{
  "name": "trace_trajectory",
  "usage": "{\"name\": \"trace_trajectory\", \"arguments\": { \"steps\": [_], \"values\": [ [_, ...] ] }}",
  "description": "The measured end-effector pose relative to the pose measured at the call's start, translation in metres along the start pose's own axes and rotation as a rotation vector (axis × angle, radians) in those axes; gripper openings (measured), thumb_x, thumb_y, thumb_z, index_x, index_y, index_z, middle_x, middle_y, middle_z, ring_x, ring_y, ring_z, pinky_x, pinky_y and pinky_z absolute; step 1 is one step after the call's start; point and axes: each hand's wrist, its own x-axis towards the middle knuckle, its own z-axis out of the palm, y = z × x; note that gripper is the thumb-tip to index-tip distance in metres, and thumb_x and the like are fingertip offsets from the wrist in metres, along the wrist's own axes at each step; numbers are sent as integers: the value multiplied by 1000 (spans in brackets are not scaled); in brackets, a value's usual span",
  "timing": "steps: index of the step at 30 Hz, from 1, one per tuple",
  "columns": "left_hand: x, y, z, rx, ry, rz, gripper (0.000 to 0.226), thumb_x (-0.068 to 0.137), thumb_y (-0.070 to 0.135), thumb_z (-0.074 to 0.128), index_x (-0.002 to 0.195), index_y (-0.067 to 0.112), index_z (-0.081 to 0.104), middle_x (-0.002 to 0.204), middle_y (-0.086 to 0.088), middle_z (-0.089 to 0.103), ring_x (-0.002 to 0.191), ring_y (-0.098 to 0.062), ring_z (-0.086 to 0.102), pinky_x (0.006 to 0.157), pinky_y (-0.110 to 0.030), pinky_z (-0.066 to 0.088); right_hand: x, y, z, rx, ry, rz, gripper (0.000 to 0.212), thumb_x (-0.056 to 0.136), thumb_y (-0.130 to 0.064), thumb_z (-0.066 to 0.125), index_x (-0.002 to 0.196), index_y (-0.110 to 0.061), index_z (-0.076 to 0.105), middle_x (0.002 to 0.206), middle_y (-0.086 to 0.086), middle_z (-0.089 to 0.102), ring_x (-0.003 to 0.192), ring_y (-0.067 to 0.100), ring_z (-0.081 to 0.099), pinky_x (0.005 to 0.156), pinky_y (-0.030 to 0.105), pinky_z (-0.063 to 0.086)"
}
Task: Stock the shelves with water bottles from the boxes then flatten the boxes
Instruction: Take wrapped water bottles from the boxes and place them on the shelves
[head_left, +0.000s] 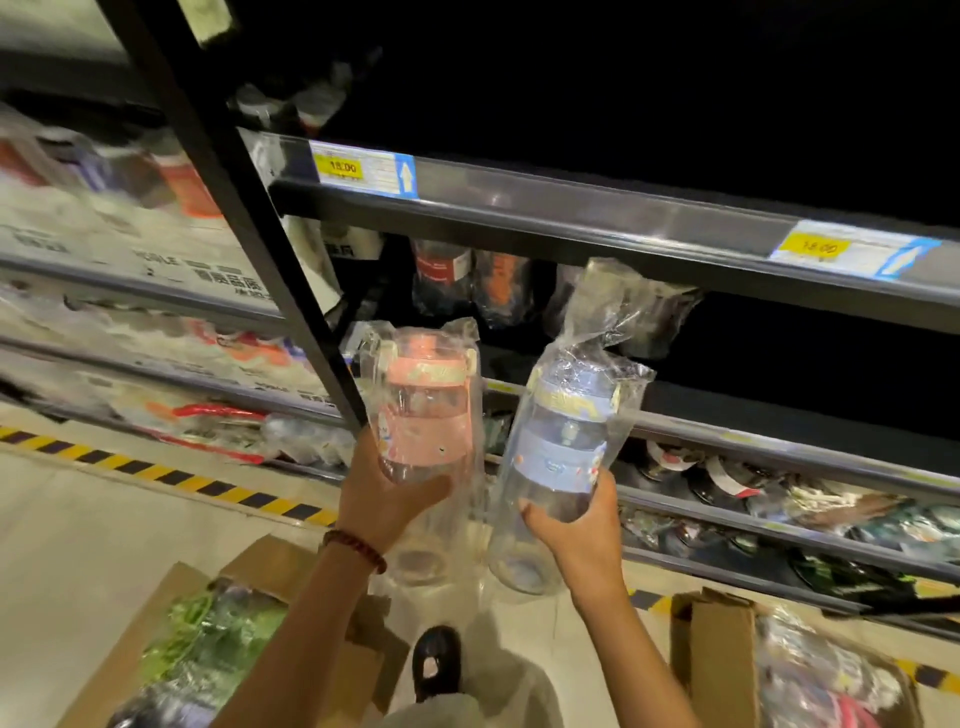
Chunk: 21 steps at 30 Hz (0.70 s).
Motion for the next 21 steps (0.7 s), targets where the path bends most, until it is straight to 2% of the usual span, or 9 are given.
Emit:
{"name": "trace_trajectory", "arguments": {
  "steps": [4,7,9,10,14,16,17,19,21],
  "values": [
    [38,1,-14,-38,-21,-7,98,39,46,79,126,12,48,114,-2,64,101,-10,62,80,-20,54,22,-15,30,-19,27,-16,74,69,-7,82,129,-16,40,107,-13,52,106,10,51,85,23,40],
    [59,2,-14,-50,-16,11,80,44,37,84,114,23,48,102,8,62,88,7,58,68,-6,49,41,-21,44,-16,36,-30,74,69,-6,81,130,-18,39,106,-23,49,103,6,52,88,26,42],
    [73,1,-13,-69,-22,10,71,57,10,89,108,32,44,101,9,60,86,9,56,71,-9,50,53,-22,51,-27,29,-46,75,70,-8,81,131,-18,39,106,-25,49,102,4,51,86,23,41],
    [81,-1,-13,-75,-32,20,72,59,5,87,109,33,44,105,5,61,90,7,57,74,-9,51,59,-22,54,-28,29,-54,75,70,-8,81,131,-18,39,107,-24,49,104,5,51,85,21,41],
    [108,-4,-14,-123,-45,50,92,40,39,81,123,16,47,116,-6,62,105,-13,63,82,-21,54,87,-16,65,13,25,-79,72,70,-9,81,128,-23,40,112,-17,53,108,9,52,83,17,42],
    [123,-5,-14,-136,-38,59,94,38,41,80,122,20,45,118,-6,61,109,-20,61,88,-33,53,101,-15,68,32,41,-94,69,70,-10,81,124,-26,41,114,-13,55,108,9,53,85,21,43],
    [130,-5,-14,-136,-39,70,95,38,41,80,124,19,45,119,-6,60,110,-21,61,89,-37,53,108,-15,70,48,43,-107,67,71,-10,80,123,-28,41,114,-14,54,106,6,54,82,17,44],
    [147,-5,-11,-144,-46,90,96,40,37,81,127,13,46,116,-6,62,107,-17,62,85,-34,54,121,-16,70,100,35,-124,66,73,-11,79,122,-32,40,112,-19,53,103,-5,52,75,7,42],
    [162,-5,-6,-150,-41,84,92,43,27,84,126,11,48,107,2,64,99,-10,64,77,-22,55,131,-16,68,142,36,-130,68,72,-14,81,123,-33,40,114,-20,53,106,-5,52,81,14,44]
  ]
}}
